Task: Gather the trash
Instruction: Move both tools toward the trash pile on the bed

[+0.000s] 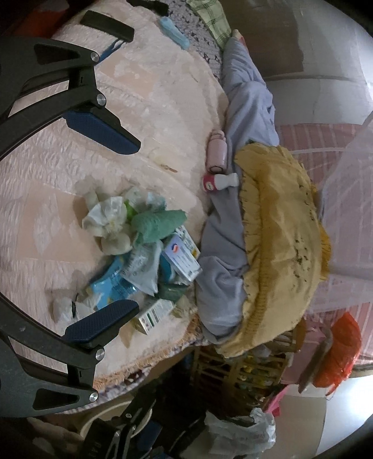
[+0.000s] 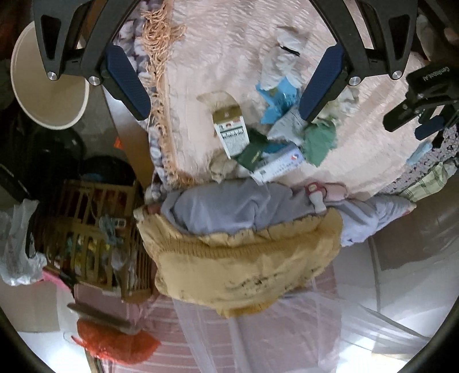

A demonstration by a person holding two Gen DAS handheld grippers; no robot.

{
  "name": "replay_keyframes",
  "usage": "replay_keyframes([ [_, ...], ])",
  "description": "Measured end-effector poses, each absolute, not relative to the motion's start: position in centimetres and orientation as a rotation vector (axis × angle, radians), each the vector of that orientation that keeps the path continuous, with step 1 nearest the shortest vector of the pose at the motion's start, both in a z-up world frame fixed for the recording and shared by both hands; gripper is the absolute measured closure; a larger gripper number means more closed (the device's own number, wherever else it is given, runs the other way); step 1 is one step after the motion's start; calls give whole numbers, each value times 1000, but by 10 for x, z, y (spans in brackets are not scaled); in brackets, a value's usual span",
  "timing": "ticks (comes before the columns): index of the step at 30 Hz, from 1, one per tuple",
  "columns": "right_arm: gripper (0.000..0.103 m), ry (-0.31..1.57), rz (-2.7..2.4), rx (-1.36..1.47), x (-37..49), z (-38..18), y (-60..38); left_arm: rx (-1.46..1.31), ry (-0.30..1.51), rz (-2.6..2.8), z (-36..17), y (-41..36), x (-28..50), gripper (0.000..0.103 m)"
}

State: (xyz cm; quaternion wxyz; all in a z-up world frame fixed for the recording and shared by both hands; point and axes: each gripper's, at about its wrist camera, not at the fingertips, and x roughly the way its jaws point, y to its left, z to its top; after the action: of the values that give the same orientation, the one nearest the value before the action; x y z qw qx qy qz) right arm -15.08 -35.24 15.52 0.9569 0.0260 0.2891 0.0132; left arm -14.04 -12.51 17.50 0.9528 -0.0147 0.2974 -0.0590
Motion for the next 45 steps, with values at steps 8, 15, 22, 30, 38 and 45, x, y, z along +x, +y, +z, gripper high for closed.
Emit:
replay_keyframes([
  [8,0,527,31,51,-164,171,-349,-37,557,-131,185,-131,-152,2],
  [15,0,494,28,22,-168,180,-340,-57,540,-130,188,-130,-154,2],
  [22,0,480,27,17,-169,183,-340,-57,530,-130,191,-128,-152,2],
  [30,0,463,24,7,-167,189,-339,-62,523,-128,193,-127,-150,2],
  [38,0,458,26,-10,-166,186,-335,-60,520,-113,193,-129,-145,2],
  [45,0,462,35,-18,-164,185,-333,-63,518,-101,189,-127,-142,2],
])
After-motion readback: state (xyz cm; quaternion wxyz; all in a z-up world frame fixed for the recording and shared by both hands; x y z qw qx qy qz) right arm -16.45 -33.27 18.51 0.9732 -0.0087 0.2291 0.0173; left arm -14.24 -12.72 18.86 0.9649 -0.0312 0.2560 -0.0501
